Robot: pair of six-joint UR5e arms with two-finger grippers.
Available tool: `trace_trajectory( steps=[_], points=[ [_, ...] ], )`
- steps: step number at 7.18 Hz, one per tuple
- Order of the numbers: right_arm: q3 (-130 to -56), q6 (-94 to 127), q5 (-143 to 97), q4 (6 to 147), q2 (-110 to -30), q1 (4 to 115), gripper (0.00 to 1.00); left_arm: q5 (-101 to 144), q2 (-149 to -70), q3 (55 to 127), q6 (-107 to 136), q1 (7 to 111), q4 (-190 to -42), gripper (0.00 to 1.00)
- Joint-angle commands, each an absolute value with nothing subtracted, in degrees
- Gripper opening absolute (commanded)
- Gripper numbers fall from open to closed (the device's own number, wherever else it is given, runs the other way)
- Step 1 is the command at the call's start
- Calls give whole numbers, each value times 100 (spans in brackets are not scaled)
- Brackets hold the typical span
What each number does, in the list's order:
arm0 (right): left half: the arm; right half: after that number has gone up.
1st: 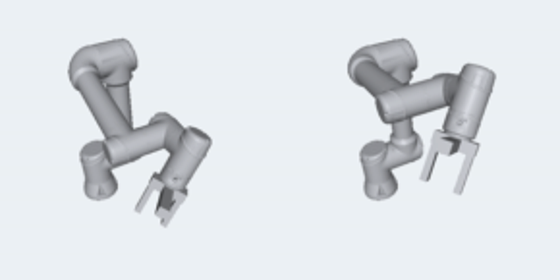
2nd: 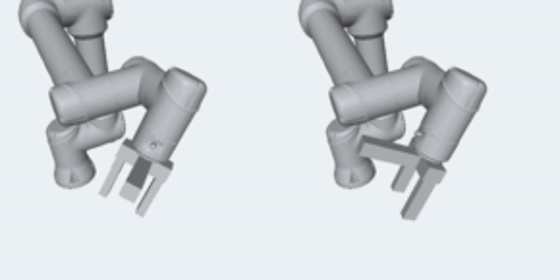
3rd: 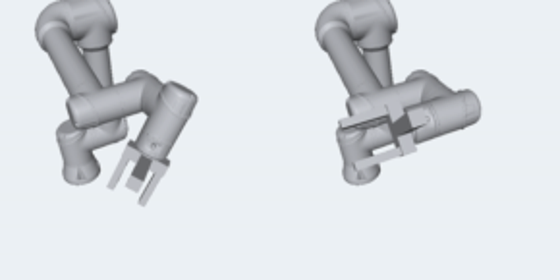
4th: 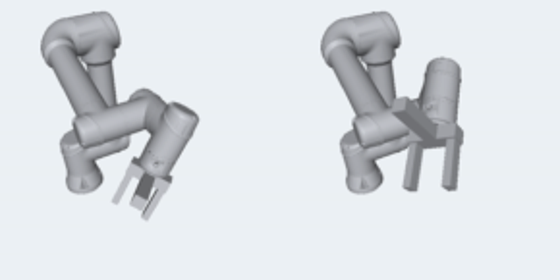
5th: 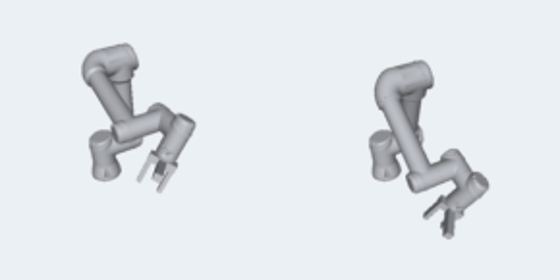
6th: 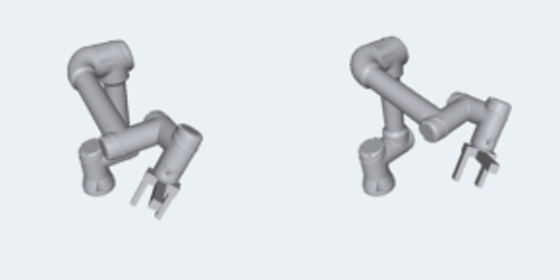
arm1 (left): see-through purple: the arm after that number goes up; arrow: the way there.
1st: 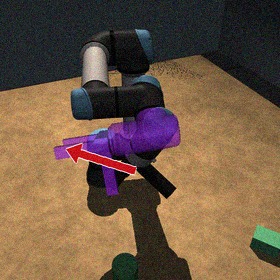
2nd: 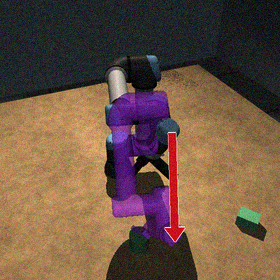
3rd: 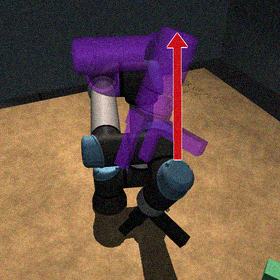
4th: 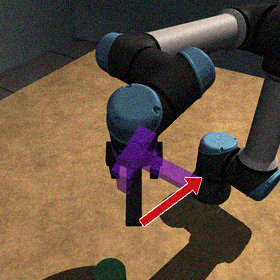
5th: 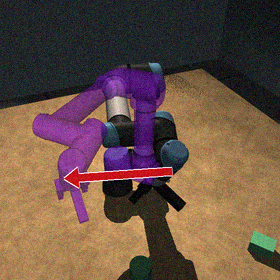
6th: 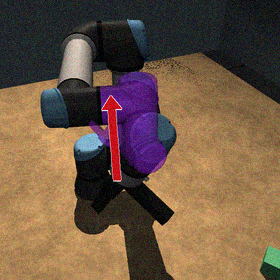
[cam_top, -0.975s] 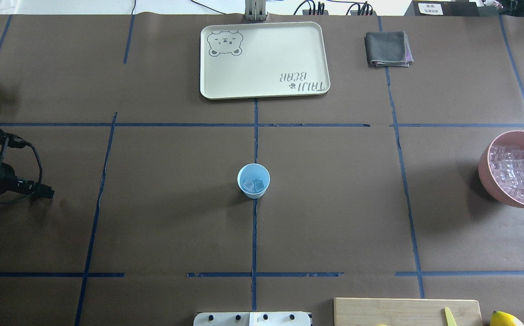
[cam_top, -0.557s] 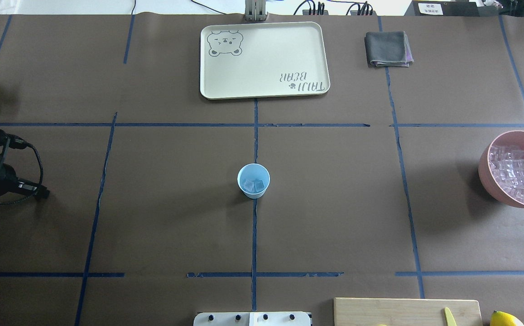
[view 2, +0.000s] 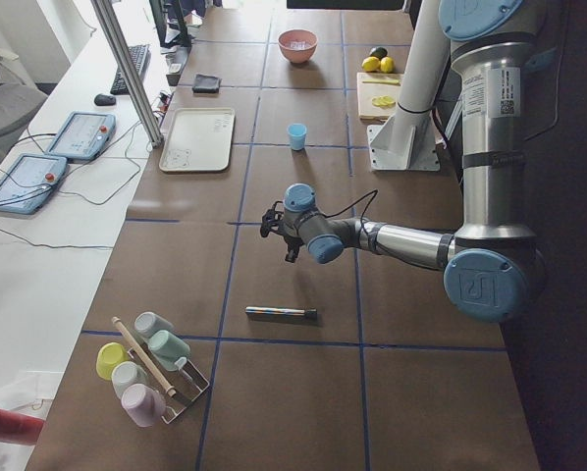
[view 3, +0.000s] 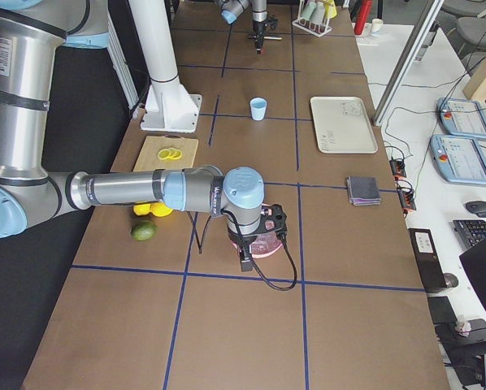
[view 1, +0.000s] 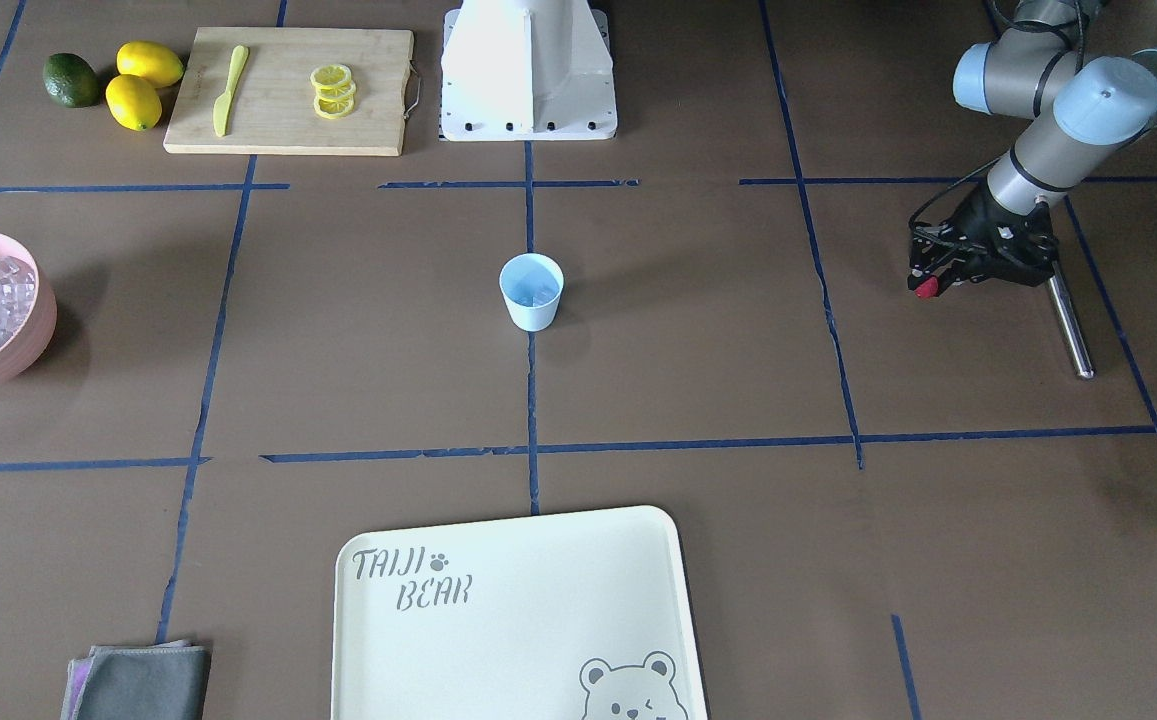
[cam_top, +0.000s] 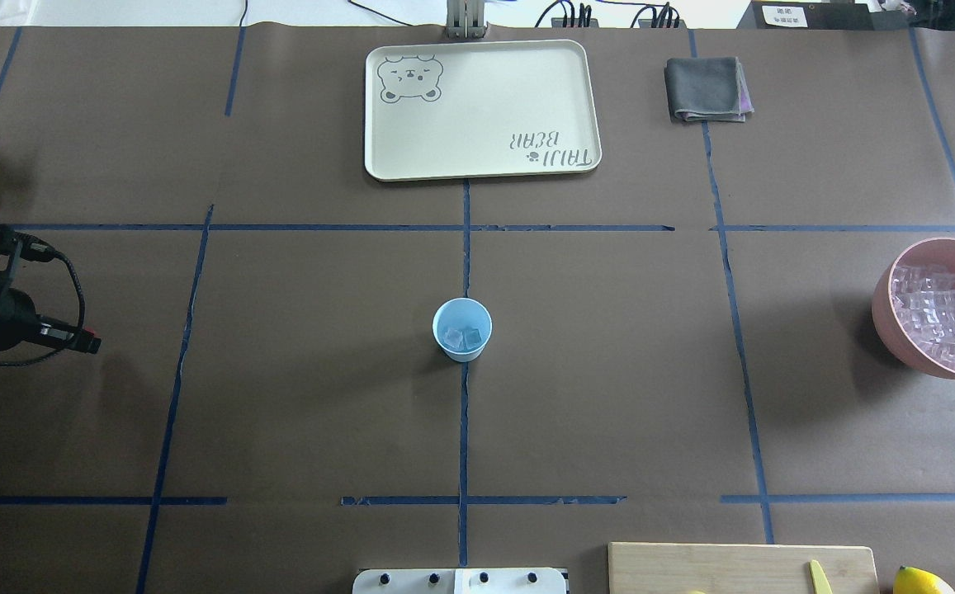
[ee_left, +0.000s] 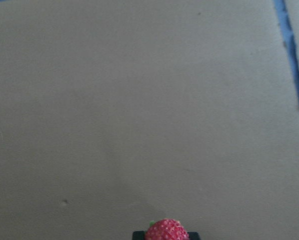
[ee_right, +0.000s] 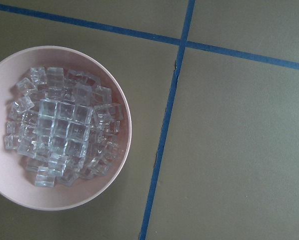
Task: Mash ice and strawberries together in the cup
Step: 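Close the left gripper on the strawberry and lift it, then carry the strawberry with the left gripper over the blue cup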
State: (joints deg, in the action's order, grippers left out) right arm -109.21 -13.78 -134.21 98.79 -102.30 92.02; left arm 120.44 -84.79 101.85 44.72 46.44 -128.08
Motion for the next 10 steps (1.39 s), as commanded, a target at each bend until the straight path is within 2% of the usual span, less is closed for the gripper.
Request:
trace_trajectory(
  steps=[1,2,4,5,6,8,10],
  points=[
    [-10925,-1380,-13421,9879,-10230,9211,99,12024,-9014,10729,4500,4658,-11740,0],
    [-10925,-1371,-13421,9879,-10230,9202,99,12015,-9383,11010,4604,4641,-10994,0],
    [-10925,-1371,-13421,9879,-10222,9202,99,11980,-10882,11092,5533,4431,-9360,1],
    [-10916,-1371,-13421,9879,-10230,9202,99,11605,-11594,11066,5963,4012,-8560,1],
    [-10916,-1371,-13421,9879,-10222,9202,99,11140,-12245,10857,6620,3494,-8273,1],
    [-10916,-1371,-13421,9879,-10213,9202,99,11066,-13521,9805,7380,3227,-8323,1],
    [-10907,-1371,-13421,9879,-10222,9202,99,10619,-13868,9510,7663,2832,-8367,1]
  ],
)
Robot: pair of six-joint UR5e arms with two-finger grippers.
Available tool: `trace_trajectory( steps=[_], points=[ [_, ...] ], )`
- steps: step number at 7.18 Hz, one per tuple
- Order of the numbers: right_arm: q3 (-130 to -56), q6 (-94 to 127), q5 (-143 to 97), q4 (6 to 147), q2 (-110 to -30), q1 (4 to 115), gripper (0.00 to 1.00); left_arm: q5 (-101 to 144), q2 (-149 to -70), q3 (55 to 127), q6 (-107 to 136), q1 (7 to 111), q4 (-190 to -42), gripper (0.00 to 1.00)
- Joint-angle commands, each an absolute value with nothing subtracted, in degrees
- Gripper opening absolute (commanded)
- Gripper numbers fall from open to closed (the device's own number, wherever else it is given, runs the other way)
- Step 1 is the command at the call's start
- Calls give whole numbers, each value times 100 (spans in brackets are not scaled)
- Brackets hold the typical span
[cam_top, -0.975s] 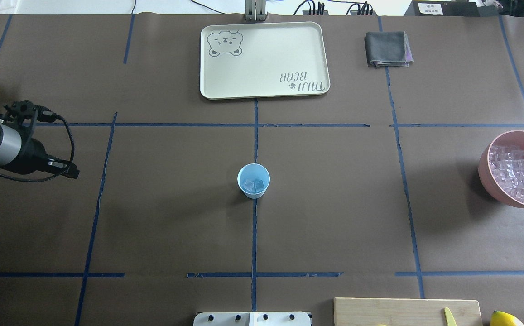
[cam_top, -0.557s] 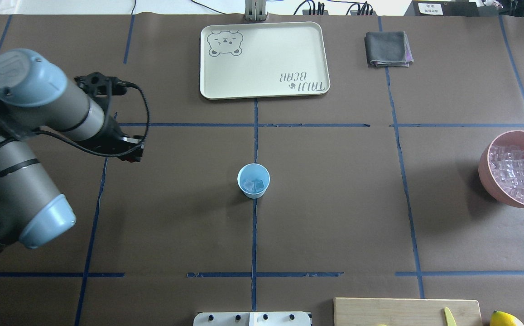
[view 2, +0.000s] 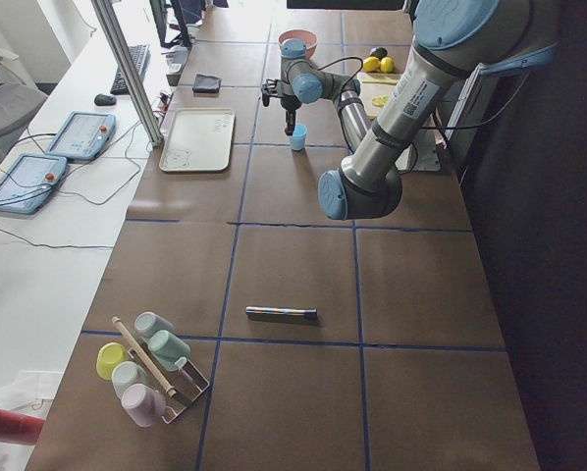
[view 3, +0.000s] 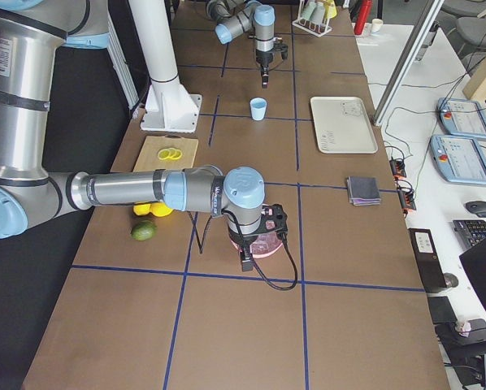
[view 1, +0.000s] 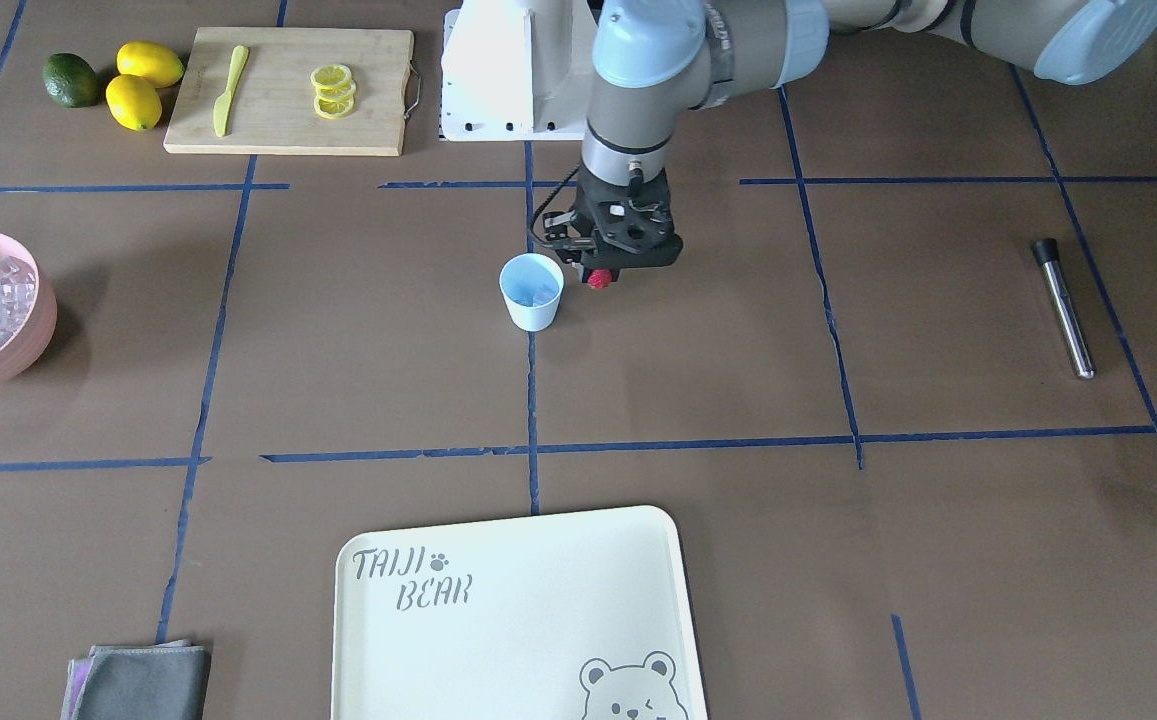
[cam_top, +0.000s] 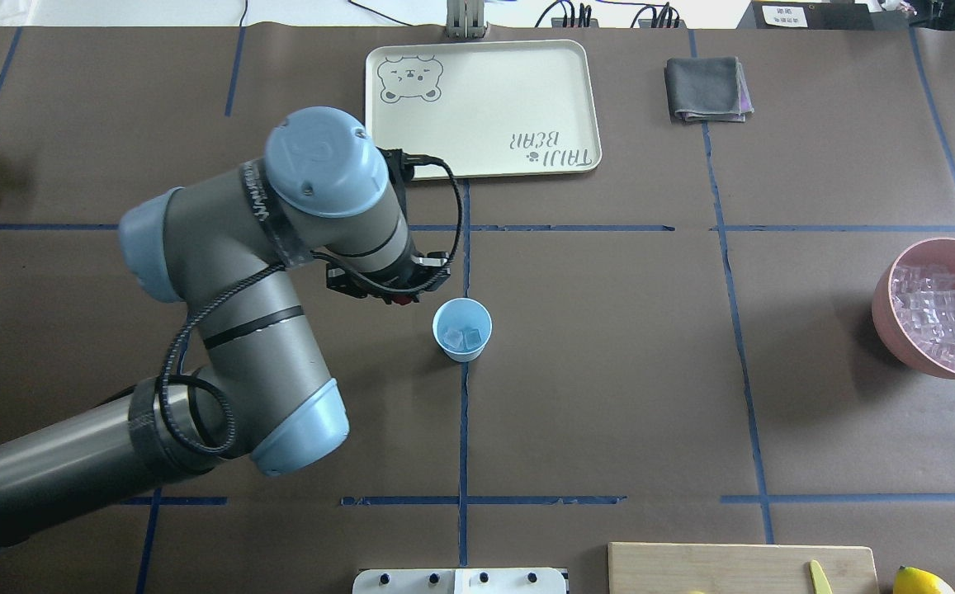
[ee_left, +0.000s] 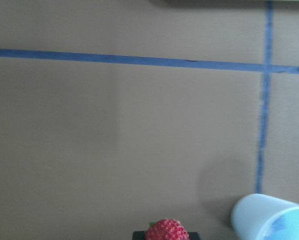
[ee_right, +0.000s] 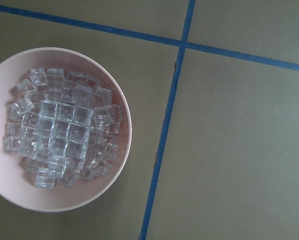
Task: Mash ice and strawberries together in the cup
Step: 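Carry the strawberry with the left gripper over the blue cup, then lower the strawberry into the cup and open the left gripper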
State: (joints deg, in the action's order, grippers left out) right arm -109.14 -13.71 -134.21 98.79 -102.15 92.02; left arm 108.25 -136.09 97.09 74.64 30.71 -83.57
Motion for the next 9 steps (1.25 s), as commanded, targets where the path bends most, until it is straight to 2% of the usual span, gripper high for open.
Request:
trace_trajectory(
  steps=[1,2,3,4,5,8,9],
  points=[
    [-10907,-1371,-13421,9879,-10222,9202,99,10617,-13921,9492,7690,2778,-8367,3],
    [-10907,-1371,-13421,9879,-10222,9202,99,10617,-13922,9492,7717,2682,-8428,8],
    [-10907,-1371,-13421,9879,-10222,9202,99,10617,-13904,9492,7830,2681,-8603,29],
    [-10907,-1380,-13421,9879,-10222,9202,99,10608,-13878,9501,7909,2689,-8883,81],
    [-10907,-1380,-13421,9879,-10230,9202,99,10608,-13869,9501,8049,2689,-8955,100],
    [-10907,-1380,-13421,9879,-10230,9202,99,10608,-13869,9527,8016,2786,-8895,100],
    [-10899,-1389,-13421,9879,-10230,9202,99,10635,-13626,9614,7894,2891,-8773,100]
  ],
)
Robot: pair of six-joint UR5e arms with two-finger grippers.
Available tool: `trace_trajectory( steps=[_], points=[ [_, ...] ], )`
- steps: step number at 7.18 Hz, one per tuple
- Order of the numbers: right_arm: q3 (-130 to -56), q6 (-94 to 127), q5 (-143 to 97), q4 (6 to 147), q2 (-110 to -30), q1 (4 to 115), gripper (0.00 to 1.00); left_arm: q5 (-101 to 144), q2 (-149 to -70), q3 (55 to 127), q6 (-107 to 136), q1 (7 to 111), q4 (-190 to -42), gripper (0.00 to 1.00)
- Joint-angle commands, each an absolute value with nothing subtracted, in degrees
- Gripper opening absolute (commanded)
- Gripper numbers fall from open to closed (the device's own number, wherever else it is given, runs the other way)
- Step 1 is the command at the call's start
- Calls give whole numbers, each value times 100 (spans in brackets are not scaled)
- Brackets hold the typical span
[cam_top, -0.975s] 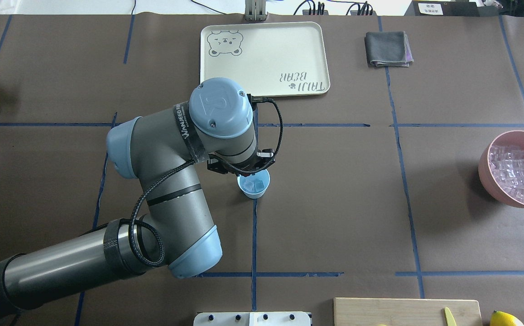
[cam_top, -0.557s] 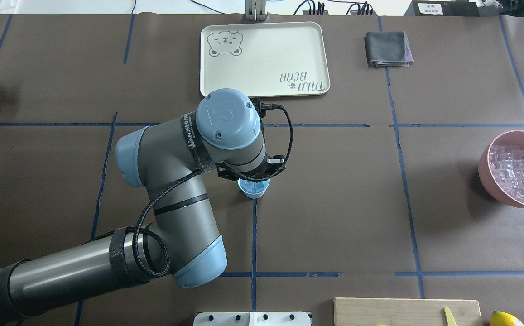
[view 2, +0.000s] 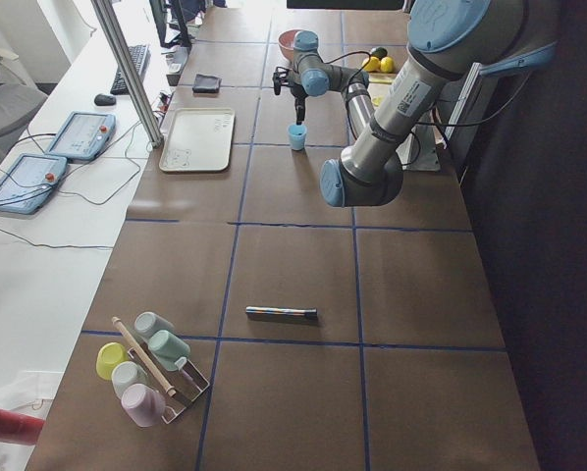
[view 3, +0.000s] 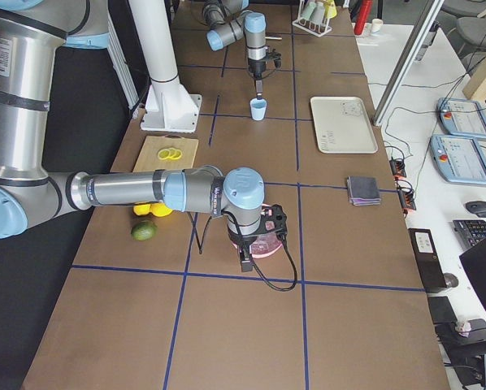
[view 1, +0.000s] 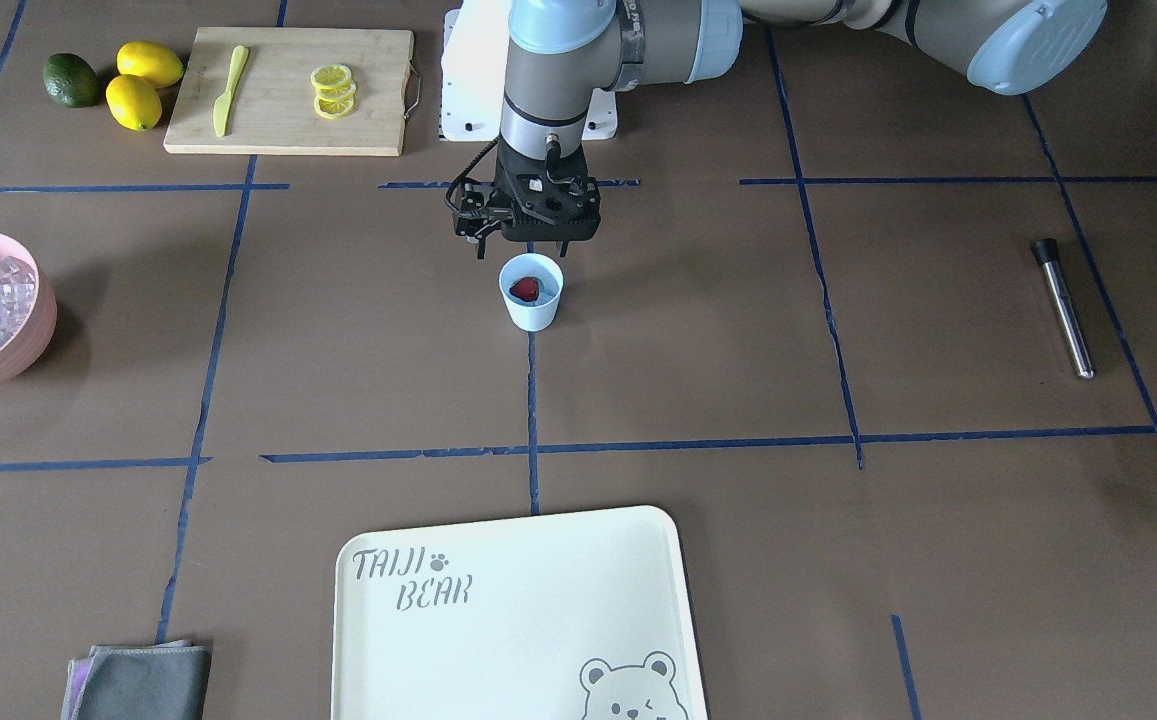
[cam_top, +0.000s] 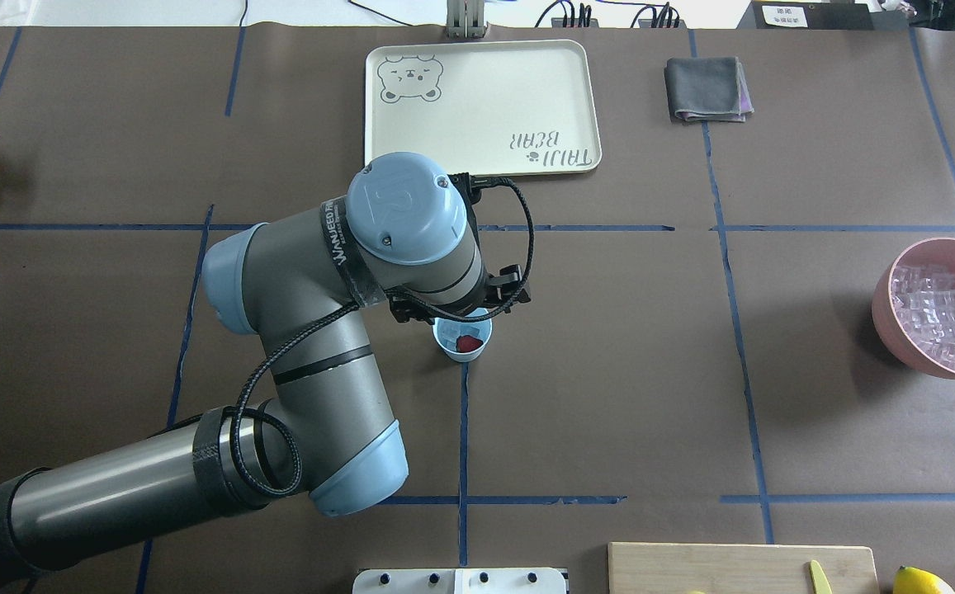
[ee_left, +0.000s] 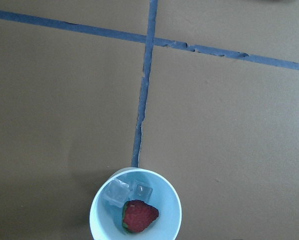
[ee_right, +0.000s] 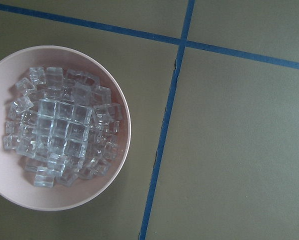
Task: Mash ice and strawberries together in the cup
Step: 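Lower the strawberry into the cup and open the left gripper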
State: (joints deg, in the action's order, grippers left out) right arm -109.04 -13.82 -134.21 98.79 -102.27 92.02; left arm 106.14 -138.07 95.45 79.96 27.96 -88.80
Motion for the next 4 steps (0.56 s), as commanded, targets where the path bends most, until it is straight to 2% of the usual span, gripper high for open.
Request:
trace_trajectory(
  steps=[1,3,4],
  points=[
    [-10881,-1389,-13412,9879,-10230,9202,99,10652,-13275,10007,7144,2987,-8589,100],
    [-10881,-1424,-13403,9879,-10230,9202,99,10766,-12362,11157,5607,3451,-7877,100],
    [-10872,-1406,-13403,9879,-10230,9202,99,11297,-11853,11432,5024,3889,-7884,100]
  ],
)
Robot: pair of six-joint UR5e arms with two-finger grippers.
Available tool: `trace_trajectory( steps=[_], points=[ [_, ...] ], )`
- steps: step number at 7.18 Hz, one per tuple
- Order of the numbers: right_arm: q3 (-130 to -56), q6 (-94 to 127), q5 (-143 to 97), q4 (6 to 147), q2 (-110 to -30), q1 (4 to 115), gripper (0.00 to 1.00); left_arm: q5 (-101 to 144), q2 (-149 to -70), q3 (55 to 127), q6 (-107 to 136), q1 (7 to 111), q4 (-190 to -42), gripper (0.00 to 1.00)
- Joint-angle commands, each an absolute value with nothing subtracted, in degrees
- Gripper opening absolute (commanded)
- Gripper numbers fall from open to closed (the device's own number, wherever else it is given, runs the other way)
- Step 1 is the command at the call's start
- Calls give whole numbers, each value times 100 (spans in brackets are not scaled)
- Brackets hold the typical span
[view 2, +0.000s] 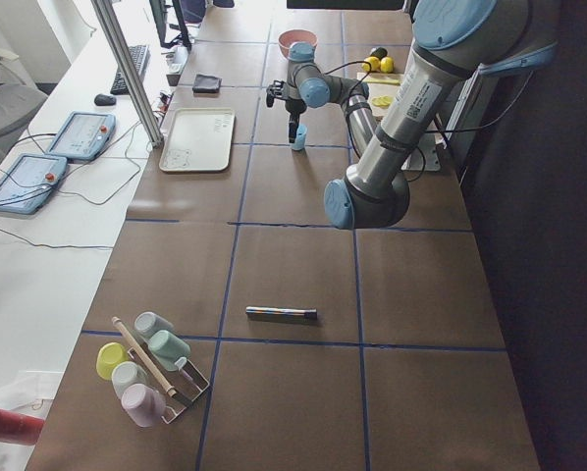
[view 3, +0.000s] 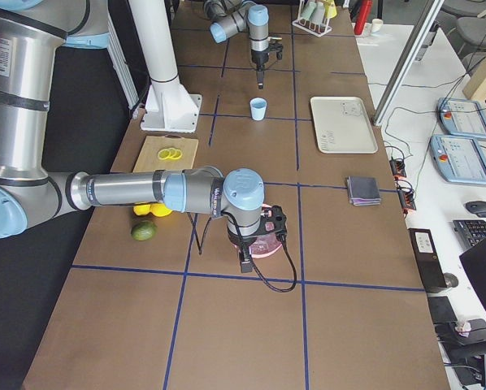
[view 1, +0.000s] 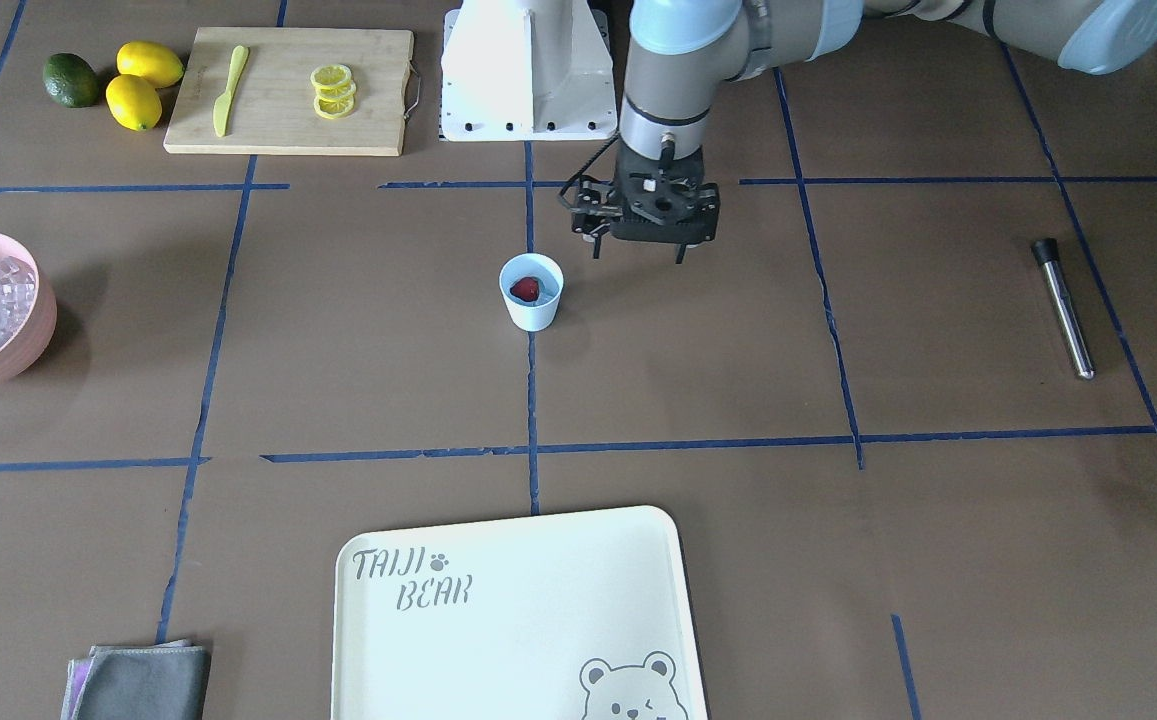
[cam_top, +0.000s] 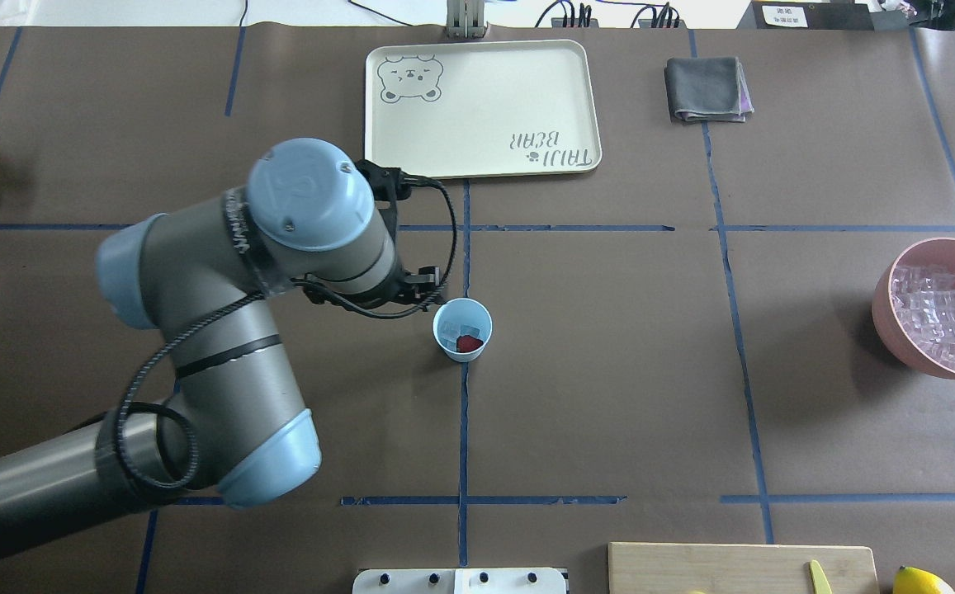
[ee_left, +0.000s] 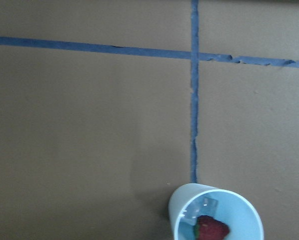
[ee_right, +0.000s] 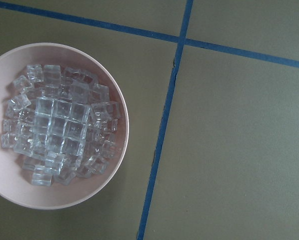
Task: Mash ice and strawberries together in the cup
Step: 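Lower the strawberry into the cup and open the left gripper, then withdraw the left gripper away from the cup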
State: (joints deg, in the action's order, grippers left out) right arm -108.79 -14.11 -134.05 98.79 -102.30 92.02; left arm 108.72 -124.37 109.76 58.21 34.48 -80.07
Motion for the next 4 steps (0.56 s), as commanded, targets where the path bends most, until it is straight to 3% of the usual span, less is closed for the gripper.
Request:
trace_trajectory(
  steps=[1,4],
  points=[
    [-10881,-1415,-13395,9879,-10230,9202,99,11825,-11317,11678,4192,4494,-7910,100],
    [-10890,-1389,-13395,9879,-10230,9202,99,13022,-9866,11804,1557,6418,-7919,100]
  ],
)
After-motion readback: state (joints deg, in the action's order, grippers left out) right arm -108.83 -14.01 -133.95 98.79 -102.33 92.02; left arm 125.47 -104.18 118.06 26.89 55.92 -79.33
